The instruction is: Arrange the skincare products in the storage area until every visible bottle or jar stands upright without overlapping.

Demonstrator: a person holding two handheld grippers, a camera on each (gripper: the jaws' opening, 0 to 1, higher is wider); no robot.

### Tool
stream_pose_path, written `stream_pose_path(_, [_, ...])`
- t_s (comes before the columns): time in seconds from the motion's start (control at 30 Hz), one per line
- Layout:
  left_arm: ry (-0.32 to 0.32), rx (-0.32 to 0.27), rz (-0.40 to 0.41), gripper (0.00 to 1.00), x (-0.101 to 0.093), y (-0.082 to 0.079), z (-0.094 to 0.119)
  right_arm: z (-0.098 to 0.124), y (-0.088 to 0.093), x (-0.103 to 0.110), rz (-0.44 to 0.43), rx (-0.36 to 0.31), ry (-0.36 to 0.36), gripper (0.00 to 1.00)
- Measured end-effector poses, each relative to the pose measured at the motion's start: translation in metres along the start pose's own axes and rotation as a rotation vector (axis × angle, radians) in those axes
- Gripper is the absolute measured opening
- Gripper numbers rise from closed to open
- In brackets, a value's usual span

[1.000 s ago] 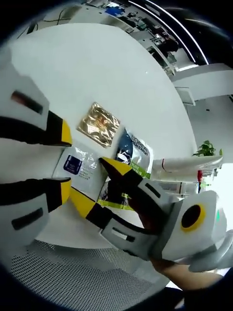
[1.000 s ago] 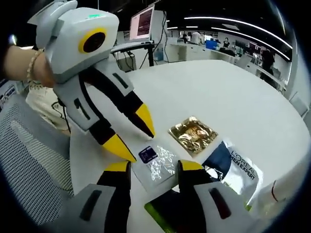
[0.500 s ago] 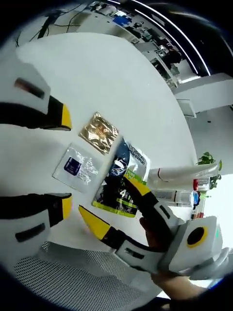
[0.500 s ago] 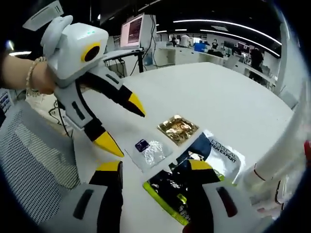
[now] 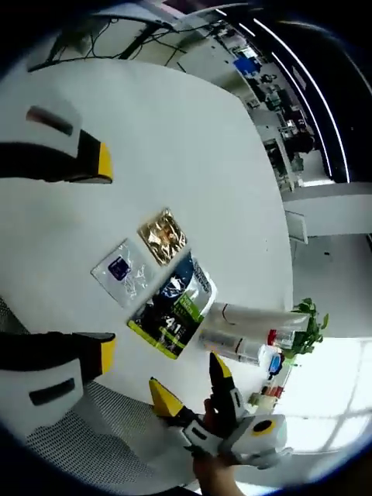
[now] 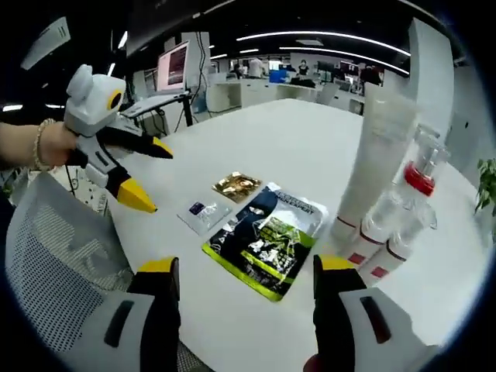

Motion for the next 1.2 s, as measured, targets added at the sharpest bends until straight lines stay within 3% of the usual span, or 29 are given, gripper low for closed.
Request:
stream_pose_path(0.2, [-0.022, -0.002, 0.079, 0.82, 0.01, 0.007, 0.022, 0.038, 0.006, -0.029, -0.13, -0.061, 0.113, 0.83])
stream_pose_path(0.3, [0.003, 0.002, 0.14, 0.82, 0.01, 0.01, 0.032, 0.053, 0.011, -0.042, -0.186, -0.079, 0.149, 0.85])
stream_pose_path(0.53, [-0.001, -0.115, 0.245, 0.91, 0.012, -0.003, 0.06, 0.088, 0.012, -0.064, -0.221, -0.134, 0.212, 0.9])
stream_pose_path(0.73, [-0.032, -0.154, 0.237, 0.98, 0.01, -0.006, 0.069, 0.089, 0.016, -0.051, -0.192, -0.155, 0.188, 0.97])
stream_pose_path(0.77, [-0.033, -0.161, 0.222, 0.99, 0.008, -0.004, 0.068, 0.089, 0.013, -0.046, -0.139, -0.147, 0.175, 0.99])
stream_pose_path(0.83, [-0.051, -0.125, 0.188, 0.99, 0.008, 0.008, 0.065, 0.091, 0.0, -0.047, -0.094, -0.215, 0.193, 1.0])
stream_pose_path(0.93, [-0.045, -0.106, 0.195, 0.99, 0.007, 0.019, 0.061, 0.091, 0.006, -0.049, -0.132, -0.207, 0.185, 1.0])
stream_pose_path(1.07, [-0.059, -0.106, 0.219, 0.99, 0.013, 0.019, 0.064, 0.09, 0.013, -0.05, -0.169, -0.177, 0.186, 1.0])
stream_pose_path(1.2, [-0.071, -0.108, 0.241, 0.98, 0.016, 0.019, 0.062, 0.088, 0.012, -0.046, -0.145, -0.162, 0.182, 1.0])
Point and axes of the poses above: the point that each gripper's makers call its tool centre point, and the gripper's own axes: z roughly backward along the fingers, x roughly to its left, y roughly out of its underside, the point moved 3 cm from there along z, roughly backward along the fingers, and after that the axes turned 12 degrees about -y, right-handed, at the moved point
